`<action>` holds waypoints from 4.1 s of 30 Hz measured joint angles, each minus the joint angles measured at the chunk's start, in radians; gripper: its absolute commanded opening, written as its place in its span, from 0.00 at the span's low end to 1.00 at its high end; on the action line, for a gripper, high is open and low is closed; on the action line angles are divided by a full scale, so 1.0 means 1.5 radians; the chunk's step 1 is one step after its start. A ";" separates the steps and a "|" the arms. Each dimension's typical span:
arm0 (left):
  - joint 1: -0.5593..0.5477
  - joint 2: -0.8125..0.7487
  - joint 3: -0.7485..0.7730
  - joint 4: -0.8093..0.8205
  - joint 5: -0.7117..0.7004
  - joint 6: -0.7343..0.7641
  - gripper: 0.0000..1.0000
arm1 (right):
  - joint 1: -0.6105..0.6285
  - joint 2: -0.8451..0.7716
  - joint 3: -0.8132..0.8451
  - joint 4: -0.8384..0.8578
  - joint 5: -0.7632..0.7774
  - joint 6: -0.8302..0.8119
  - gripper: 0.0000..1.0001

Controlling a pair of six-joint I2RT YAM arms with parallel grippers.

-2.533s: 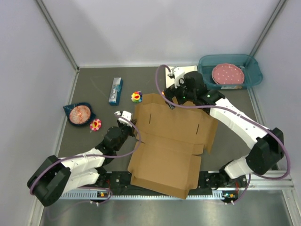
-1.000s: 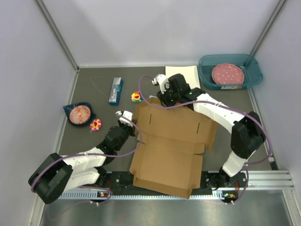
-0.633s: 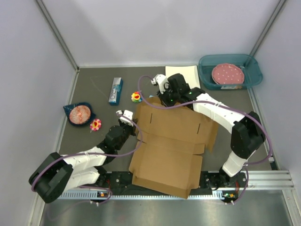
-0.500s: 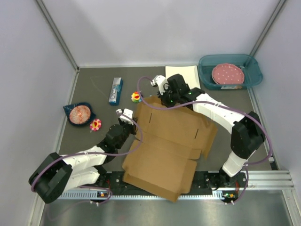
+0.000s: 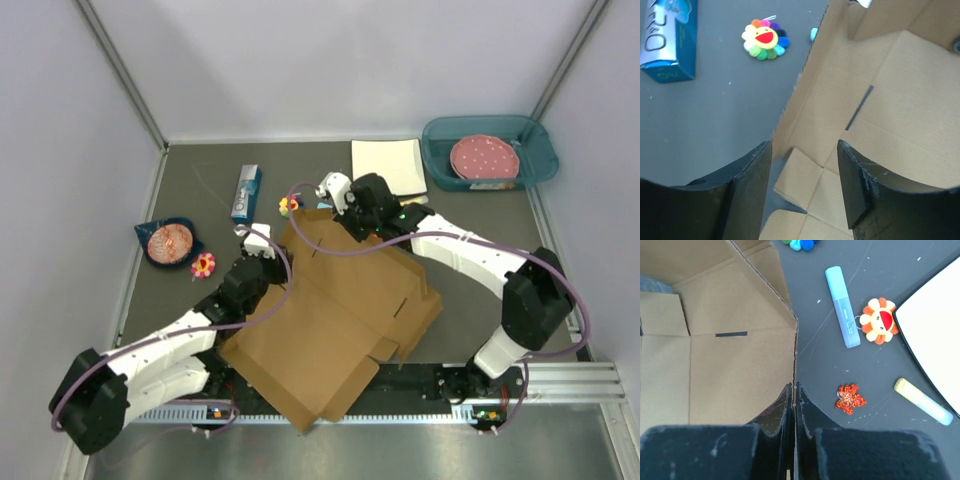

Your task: Fold the paper box

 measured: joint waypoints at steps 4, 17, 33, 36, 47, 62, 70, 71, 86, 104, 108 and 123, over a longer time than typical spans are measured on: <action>0.000 -0.061 0.003 -0.079 -0.027 -0.048 0.58 | 0.003 -0.024 -0.034 0.013 0.002 -0.013 0.00; 0.000 -0.163 0.027 -0.262 0.036 -0.202 0.61 | 0.003 -0.044 -0.055 0.013 -0.014 -0.029 0.00; 0.000 -0.003 0.023 -0.315 0.060 -0.232 0.61 | 0.003 -0.044 -0.055 0.006 -0.040 -0.029 0.00; 0.000 0.023 0.026 -0.312 0.052 -0.231 0.61 | 0.003 -0.044 -0.055 0.006 -0.040 -0.029 0.00; -0.001 0.049 0.030 -0.273 0.077 -0.216 0.37 | 0.004 -0.044 -0.055 0.004 -0.040 -0.029 0.00; -0.003 0.050 0.030 -0.193 0.159 -0.195 0.19 | 0.009 -0.044 -0.055 0.002 -0.036 -0.029 0.00; -0.047 0.060 0.013 -0.149 0.224 -0.175 0.25 | 0.010 -0.044 -0.055 0.001 -0.035 -0.029 0.00; -0.059 0.065 0.013 -0.147 0.226 -0.171 0.27 | 0.010 -0.044 -0.055 0.000 -0.035 -0.029 0.00; -0.157 0.137 0.010 -0.101 0.187 -0.170 0.53 | 0.026 -0.052 -0.064 -0.005 -0.017 -0.028 0.00; -0.112 -0.106 0.136 -0.193 0.027 -0.135 0.47 | 0.029 -0.064 -0.069 -0.013 -0.012 -0.027 0.00; -0.016 -0.010 0.199 -0.180 0.056 -0.150 0.43 | 0.037 -0.072 -0.072 -0.011 -0.009 -0.028 0.00; 0.060 0.134 0.255 -0.093 0.251 -0.181 0.25 | 0.061 -0.093 -0.091 0.000 0.030 -0.033 0.00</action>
